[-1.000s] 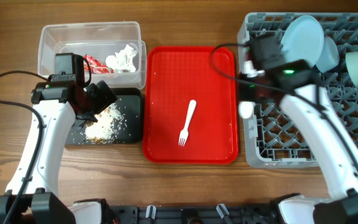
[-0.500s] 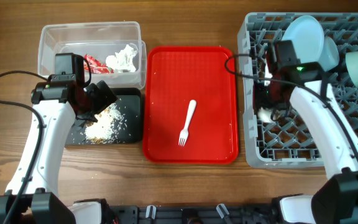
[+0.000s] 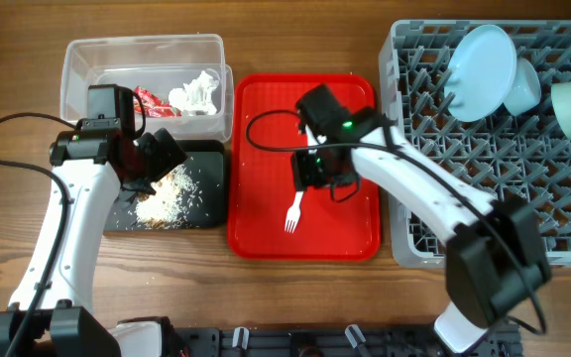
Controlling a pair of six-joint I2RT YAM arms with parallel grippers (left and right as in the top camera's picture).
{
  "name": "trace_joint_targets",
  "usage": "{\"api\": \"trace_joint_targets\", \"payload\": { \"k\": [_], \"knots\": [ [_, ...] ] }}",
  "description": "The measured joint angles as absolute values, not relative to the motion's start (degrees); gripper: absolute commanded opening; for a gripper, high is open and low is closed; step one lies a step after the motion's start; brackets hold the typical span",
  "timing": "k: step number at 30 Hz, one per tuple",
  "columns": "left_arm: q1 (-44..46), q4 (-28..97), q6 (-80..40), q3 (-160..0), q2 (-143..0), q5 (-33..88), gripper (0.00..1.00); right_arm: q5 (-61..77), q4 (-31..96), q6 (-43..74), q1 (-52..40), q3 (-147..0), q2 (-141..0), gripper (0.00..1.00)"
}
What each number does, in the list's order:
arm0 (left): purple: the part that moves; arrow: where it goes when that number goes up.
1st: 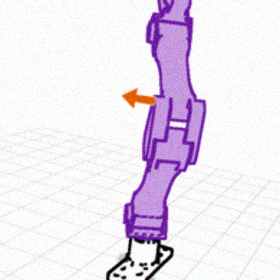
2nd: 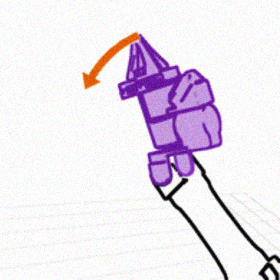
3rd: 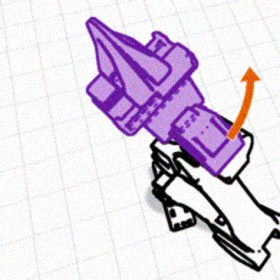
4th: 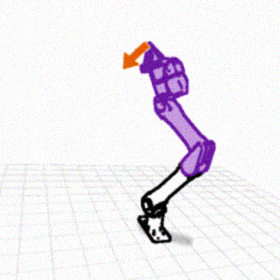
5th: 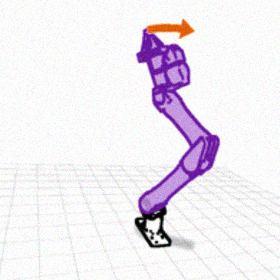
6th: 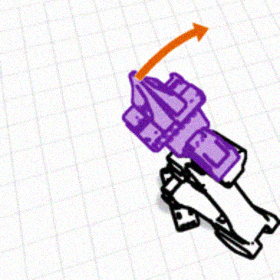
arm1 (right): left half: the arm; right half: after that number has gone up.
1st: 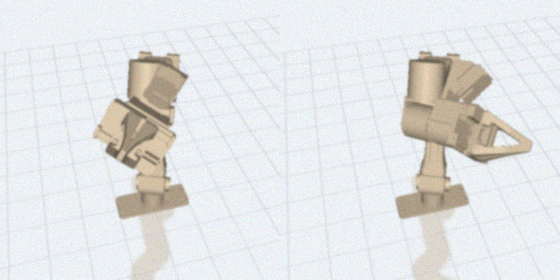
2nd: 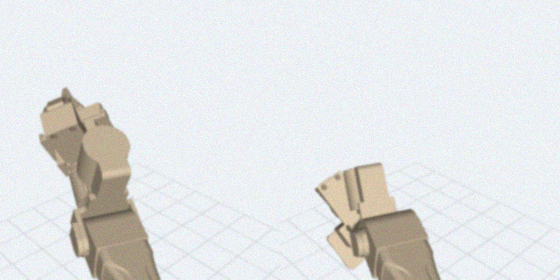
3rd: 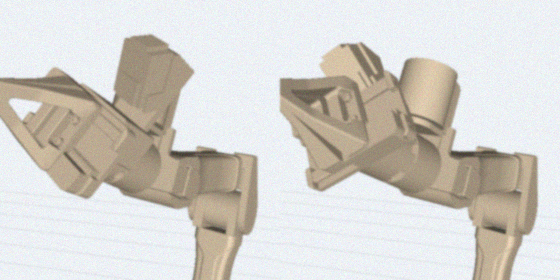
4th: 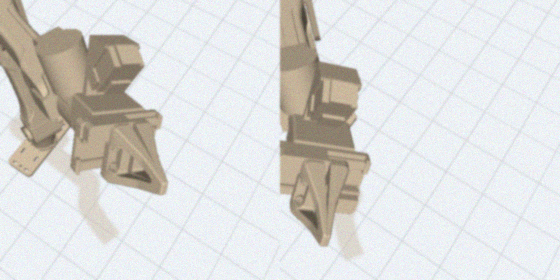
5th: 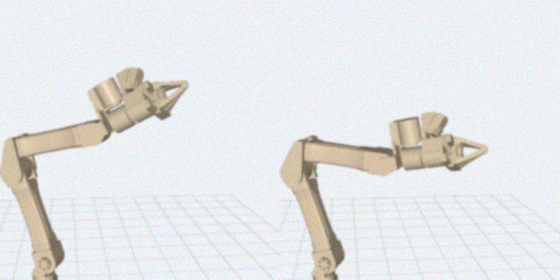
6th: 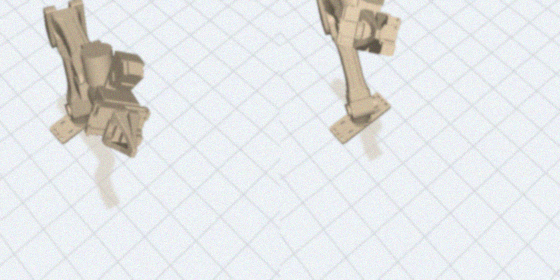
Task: Sort waste into correct bins and load items into the dishwasher rack
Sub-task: 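Grasp the white fork on the red tray with the right gripper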
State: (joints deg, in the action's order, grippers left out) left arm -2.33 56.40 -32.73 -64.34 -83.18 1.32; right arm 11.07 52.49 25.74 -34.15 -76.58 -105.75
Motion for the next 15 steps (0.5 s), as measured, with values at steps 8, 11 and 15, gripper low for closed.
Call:
{"api": "trace_joint_targets", "payload": {
  "k": [8, 11, 15],
  "knots": [
    [-2.3, 56.4, -32.7, -64.4, -83.2, 1.3, 1.00, 10.9, 55.1, 31.9, -39.1, -76.4, -115.2, 0.57],
    [-2.3, 56.4, -32.7, -64.4, -83.2, 1.3, 1.00, 10.9, 55.3, 32.4, -39.2, -76.4, -115.2, 0.51],
    [-2.3, 56.4, -32.7, -64.3, -83.2, 1.3, 1.00, 10.9, 56.7, 33.0, -39.2, -76.4, -115.2, 0.49]
  ]
}}
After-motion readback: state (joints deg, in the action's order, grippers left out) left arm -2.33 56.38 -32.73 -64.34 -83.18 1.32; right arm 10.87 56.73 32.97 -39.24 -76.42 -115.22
